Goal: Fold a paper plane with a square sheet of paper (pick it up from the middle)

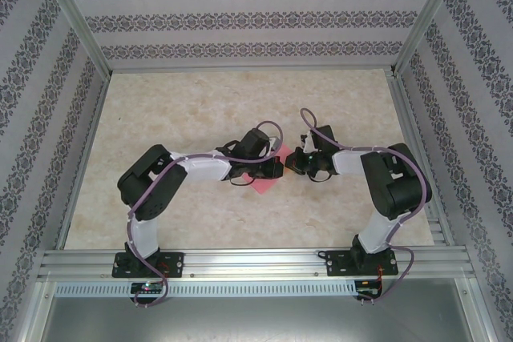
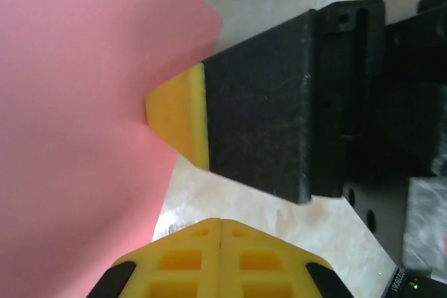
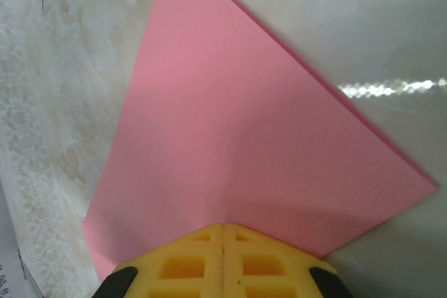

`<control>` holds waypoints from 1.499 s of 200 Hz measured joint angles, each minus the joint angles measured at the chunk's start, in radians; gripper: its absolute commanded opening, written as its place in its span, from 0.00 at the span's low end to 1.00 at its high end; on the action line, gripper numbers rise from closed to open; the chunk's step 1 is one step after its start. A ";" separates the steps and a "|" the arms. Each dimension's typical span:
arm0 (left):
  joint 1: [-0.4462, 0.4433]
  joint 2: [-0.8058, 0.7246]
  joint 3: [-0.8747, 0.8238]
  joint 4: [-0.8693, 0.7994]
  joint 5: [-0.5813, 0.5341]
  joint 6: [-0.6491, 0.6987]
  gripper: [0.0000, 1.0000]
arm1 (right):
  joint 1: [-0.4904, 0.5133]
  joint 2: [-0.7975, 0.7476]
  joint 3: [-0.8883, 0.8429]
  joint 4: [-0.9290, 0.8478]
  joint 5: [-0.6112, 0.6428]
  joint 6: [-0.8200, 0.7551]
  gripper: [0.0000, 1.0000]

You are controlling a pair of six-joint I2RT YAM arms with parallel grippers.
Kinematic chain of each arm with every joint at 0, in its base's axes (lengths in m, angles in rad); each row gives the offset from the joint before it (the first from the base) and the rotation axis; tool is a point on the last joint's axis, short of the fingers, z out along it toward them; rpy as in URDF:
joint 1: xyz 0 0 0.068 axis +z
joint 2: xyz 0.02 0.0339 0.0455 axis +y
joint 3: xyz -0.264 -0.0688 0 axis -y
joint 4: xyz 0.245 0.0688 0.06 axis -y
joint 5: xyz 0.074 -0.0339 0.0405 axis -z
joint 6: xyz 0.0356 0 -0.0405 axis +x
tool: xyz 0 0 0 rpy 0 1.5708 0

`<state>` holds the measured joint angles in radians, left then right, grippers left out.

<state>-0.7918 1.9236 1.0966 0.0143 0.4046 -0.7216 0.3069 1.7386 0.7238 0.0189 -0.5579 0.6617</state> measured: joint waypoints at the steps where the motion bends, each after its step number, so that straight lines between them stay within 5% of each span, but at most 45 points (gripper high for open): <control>1: 0.000 0.001 0.000 0.000 0.000 0.001 0.02 | 0.000 0.000 0.001 0.000 0.000 0.000 0.00; 89: 0.013 0.064 -0.042 0.071 0.014 0.041 0.00 | -0.002 0.021 0.036 -0.044 -0.010 -0.020 0.00; 300: 0.003 -0.163 -0.336 0.091 0.016 0.116 0.03 | -0.001 0.068 0.130 -0.174 -0.029 -0.079 0.00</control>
<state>-0.7883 1.7611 0.7605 0.1051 0.4206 -0.6060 0.3061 1.8061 0.8543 -0.1551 -0.5865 0.5831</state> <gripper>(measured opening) 0.058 0.050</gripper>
